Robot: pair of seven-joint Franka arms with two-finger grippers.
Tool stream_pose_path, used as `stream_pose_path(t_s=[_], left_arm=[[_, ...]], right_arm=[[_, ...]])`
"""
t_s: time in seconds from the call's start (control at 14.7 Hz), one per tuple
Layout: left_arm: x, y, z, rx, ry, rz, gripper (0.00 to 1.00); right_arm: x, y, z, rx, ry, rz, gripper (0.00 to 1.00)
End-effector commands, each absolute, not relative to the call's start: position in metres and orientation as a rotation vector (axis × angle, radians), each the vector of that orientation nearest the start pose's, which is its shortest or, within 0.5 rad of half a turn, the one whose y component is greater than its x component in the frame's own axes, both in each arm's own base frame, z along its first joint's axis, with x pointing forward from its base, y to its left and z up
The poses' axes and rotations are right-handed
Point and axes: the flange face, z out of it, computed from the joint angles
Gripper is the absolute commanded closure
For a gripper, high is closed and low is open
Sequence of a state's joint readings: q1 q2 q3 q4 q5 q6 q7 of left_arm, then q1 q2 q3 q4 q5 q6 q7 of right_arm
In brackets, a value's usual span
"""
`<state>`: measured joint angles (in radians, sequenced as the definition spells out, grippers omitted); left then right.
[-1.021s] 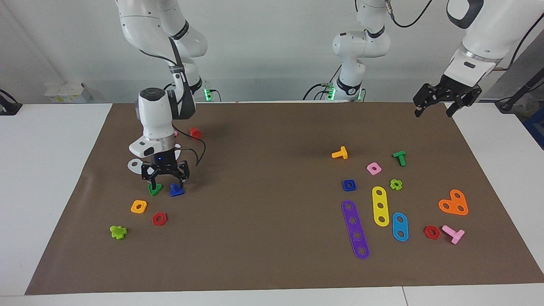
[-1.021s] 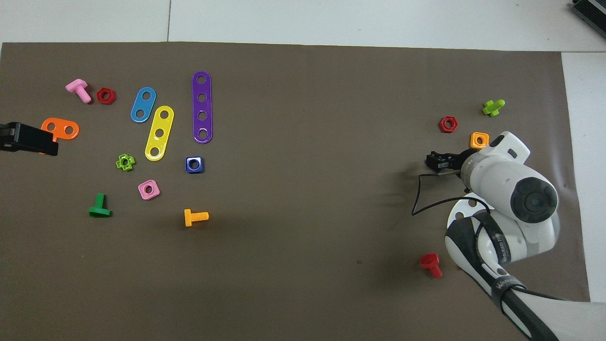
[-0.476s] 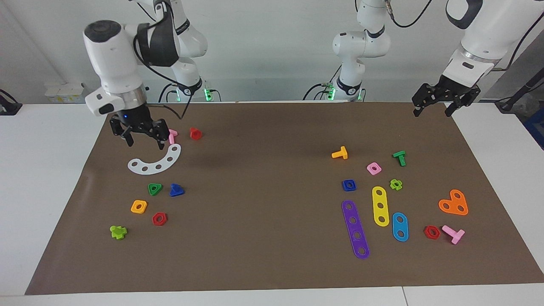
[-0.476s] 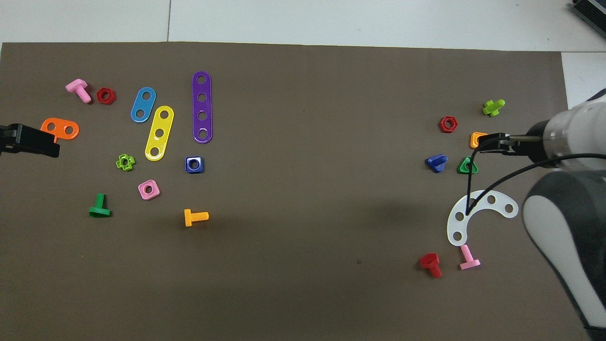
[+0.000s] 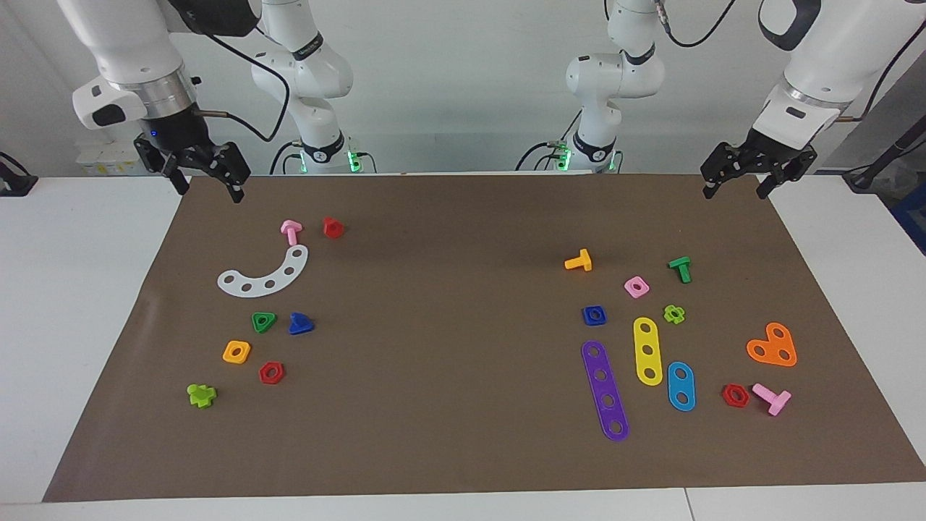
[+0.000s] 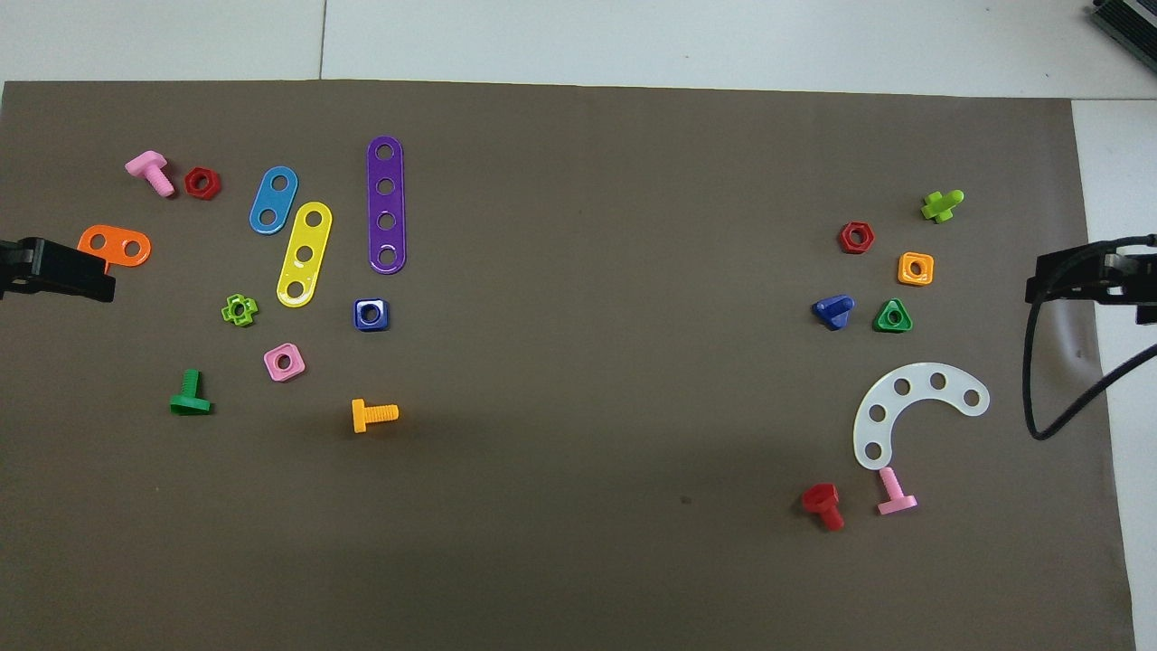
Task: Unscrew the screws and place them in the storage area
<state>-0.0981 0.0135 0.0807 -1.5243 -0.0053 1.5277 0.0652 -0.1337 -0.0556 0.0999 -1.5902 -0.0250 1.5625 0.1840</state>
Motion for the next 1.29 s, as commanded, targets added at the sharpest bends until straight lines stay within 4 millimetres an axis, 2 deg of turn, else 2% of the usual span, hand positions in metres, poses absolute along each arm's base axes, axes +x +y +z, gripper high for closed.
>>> stream_pose_path(t_s=[0.0, 0.2, 0.54, 1.23], left_arm=[[0.550, -0.011, 0.635, -3.153, 0.134, 0.036, 0.00], [0.551, -0.009, 0.634, -3.153, 0.132, 0.036, 0.00], [0.551, -0.009, 0.635, -3.153, 0.129, 0.026, 0.00], [0.551, -0.008, 0.634, -3.153, 0.127, 0.026, 0.00]], right_arm=[[0.541, -0.027, 0.640, -3.135, 0.254, -0.007, 0.00], [0.536, -0.026, 0.638, -3.136, 0.232, 0.034, 0.00], [0.533, -0.038, 0.637, -3.126, 0.257, 0.041, 0.00], [0.530, -0.023, 0.634, -3.131, 0.219, 0.063, 0.00]])
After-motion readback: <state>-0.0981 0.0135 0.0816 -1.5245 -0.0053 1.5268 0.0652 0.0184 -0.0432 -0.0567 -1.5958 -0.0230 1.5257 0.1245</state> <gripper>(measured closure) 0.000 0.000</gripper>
